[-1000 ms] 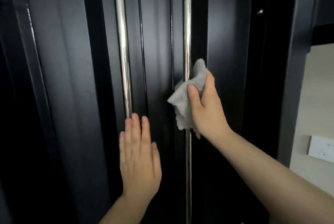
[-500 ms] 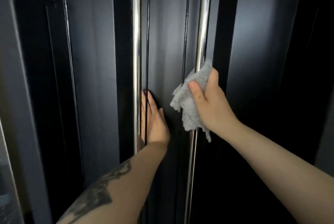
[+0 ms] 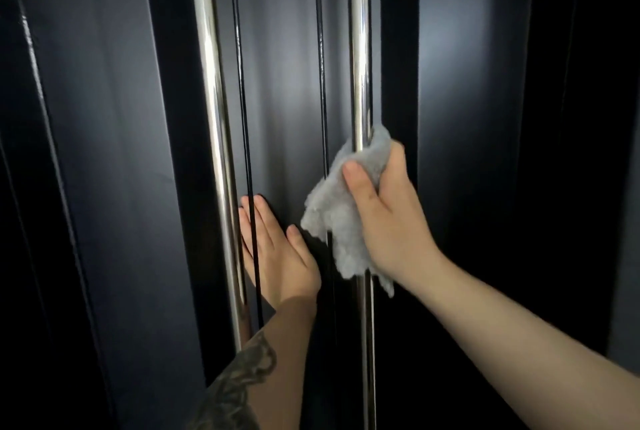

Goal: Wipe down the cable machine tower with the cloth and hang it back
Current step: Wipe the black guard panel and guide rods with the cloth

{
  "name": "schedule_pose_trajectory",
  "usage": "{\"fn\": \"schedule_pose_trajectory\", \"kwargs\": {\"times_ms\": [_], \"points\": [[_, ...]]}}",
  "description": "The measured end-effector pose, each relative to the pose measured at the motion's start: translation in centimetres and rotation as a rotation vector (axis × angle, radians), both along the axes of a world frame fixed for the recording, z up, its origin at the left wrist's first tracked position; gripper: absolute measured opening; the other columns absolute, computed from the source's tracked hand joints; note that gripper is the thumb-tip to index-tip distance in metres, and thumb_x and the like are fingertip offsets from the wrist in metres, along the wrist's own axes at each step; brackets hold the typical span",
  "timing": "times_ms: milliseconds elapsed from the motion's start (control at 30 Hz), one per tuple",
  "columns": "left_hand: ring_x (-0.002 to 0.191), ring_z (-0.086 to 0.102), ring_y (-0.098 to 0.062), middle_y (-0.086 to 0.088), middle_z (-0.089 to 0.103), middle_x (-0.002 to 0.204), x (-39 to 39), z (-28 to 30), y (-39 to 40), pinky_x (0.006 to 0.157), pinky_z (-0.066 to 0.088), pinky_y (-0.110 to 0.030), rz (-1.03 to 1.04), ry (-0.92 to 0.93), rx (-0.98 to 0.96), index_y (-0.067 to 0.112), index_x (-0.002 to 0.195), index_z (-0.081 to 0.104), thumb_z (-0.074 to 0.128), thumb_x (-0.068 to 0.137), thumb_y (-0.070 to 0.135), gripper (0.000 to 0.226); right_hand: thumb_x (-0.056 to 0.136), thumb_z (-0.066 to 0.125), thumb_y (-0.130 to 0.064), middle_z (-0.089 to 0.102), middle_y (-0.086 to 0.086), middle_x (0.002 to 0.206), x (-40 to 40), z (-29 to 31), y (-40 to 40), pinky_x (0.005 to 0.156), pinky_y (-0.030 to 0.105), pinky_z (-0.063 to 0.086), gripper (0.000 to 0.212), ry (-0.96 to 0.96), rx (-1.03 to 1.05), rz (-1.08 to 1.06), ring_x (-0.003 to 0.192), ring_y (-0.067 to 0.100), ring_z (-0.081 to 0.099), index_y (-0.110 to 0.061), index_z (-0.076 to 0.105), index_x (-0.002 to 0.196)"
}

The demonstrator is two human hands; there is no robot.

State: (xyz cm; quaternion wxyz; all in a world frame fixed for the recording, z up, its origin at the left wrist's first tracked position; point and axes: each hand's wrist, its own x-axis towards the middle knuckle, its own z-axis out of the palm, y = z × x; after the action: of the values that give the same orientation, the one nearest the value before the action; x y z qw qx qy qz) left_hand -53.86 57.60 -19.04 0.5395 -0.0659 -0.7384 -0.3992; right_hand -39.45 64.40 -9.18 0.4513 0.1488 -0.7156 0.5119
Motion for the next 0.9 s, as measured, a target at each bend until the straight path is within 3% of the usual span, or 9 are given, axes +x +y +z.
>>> {"fn": "schedule_pose_trajectory", "kwargs": {"times_ms": [100, 200, 300, 433, 500, 600, 700, 800, 900], "points": [[0.148, 0.007, -0.014, 0.002, 0.004, 0.16, -0.2, -0.1, 0.1, 0.115, -0.014, -0.018, 0.022, 0.016, 0.005, 0.01, 0.155, 0.012, 0.026, 0.098, 0.029, 0.062, 0.097, 0.046, -0.022, 0.059, -0.015, 0.092, -0.4, 0.1, 0.2, 0.069, 0.007, 0.047, 0.031, 0.049, -0.005, 0.084, 0.082, -0.009, 0.061, -0.022, 0.037, 0.126], [0.147, 0.009, -0.015, 0.0, 0.005, 0.16, -0.2, 0.0, 0.2, 0.115, -0.015, -0.017, 0.066, 0.01, -0.001, 0.01, 0.155, 0.014, 0.028, 0.097, 0.029, 0.062, 0.095, 0.046, -0.029, 0.062, -0.023, 0.107, 0.0, -6.6, -0.3, 0.078, 0.011, 0.048, 0.045, -0.016, -0.053, 0.119, 0.099, -0.004, 0.062, -0.032, 0.029, 0.137], [0.147, 0.01, -0.015, 0.0, 0.006, 0.16, -0.1, -0.1, 0.1, 0.115, -0.013, -0.017, 0.076, 0.008, -0.008, 0.008, 0.155, 0.017, 0.027, 0.099, 0.029, 0.06, 0.094, 0.043, -0.038, 0.063, -0.011, 0.11, 1.0, -10.4, -0.8, 0.079, 0.018, 0.051, 0.039, -0.127, -0.072, 0.111, 0.1, 0.003, 0.064, -0.048, 0.03, 0.129], [0.148, 0.005, -0.012, 0.0, 0.005, 0.159, -0.1, 0.1, 0.2, 0.116, -0.012, -0.018, 0.104, -0.002, -0.007, 0.008, 0.155, 0.013, 0.03, 0.098, 0.029, 0.062, 0.095, 0.046, -0.025, 0.061, -0.01, 0.098, 0.2, -5.8, -0.3, 0.074, 0.015, 0.05, 0.041, -0.057, -0.049, 0.087, 0.089, -0.002, 0.064, -0.017, 0.036, 0.134], [0.148, -0.01, -0.004, 0.001, 0.001, 0.159, -0.1, 0.0, 0.2, 0.115, -0.014, -0.018, 0.1, -0.002, -0.016, 0.008, 0.155, 0.009, 0.032, 0.098, 0.027, 0.064, 0.097, 0.045, -0.022, 0.059, -0.013, 0.093, -0.4, -3.0, -0.1, 0.07, 0.013, 0.05, 0.038, -0.003, -0.043, 0.092, 0.084, -0.005, 0.063, -0.015, 0.036, 0.134], [0.145, -0.017, -0.001, 0.001, 0.0, 0.16, 0.1, -0.2, 0.4, 0.114, -0.017, -0.018, 0.099, -0.02, -0.025, 0.009, 0.155, 0.005, 0.031, 0.098, 0.027, 0.065, 0.097, 0.044, -0.027, 0.064, -0.018, 0.093, -0.7, -4.0, -0.4, 0.072, 0.017, 0.052, 0.034, 0.017, -0.08, 0.11, 0.087, -0.002, 0.065, -0.035, 0.037, 0.129], [0.148, 0.002, -0.011, -0.004, 0.01, 0.161, 0.2, -0.2, 0.5, 0.115, -0.014, -0.018, 0.087, -0.021, -0.004, 0.009, 0.155, 0.014, 0.028, 0.101, 0.03, 0.06, 0.094, 0.043, -0.039, 0.065, -0.012, 0.108, 0.3, -9.8, -0.6, 0.081, 0.028, 0.056, 0.038, -0.072, -0.091, 0.077, 0.098, 0.007, 0.066, -0.055, 0.031, 0.126], [0.147, 0.007, -0.015, -0.005, 0.011, 0.161, 0.3, -0.3, 0.5, 0.116, -0.014, -0.019, 0.06, -0.037, -0.002, 0.008, 0.155, 0.017, 0.027, 0.101, 0.032, 0.06, 0.089, 0.043, -0.038, 0.062, -0.005, 0.113, 1.7, -11.5, -0.7, 0.085, 0.022, 0.053, 0.044, -0.211, -0.052, 0.093, 0.102, 0.002, 0.063, -0.043, 0.03, 0.131], [0.148, 0.003, -0.015, -0.007, 0.01, 0.16, 0.2, -0.2, 0.4, 0.116, -0.013, -0.023, 0.108, -0.034, -0.028, 0.006, 0.154, 0.016, 0.026, 0.099, 0.034, 0.062, 0.095, 0.046, -0.026, 0.062, -0.007, 0.098, 0.9, -6.7, -0.1, 0.073, 0.015, 0.05, 0.037, -0.125, -0.053, 0.088, 0.088, -0.004, 0.064, -0.024, 0.036, 0.13]]}}
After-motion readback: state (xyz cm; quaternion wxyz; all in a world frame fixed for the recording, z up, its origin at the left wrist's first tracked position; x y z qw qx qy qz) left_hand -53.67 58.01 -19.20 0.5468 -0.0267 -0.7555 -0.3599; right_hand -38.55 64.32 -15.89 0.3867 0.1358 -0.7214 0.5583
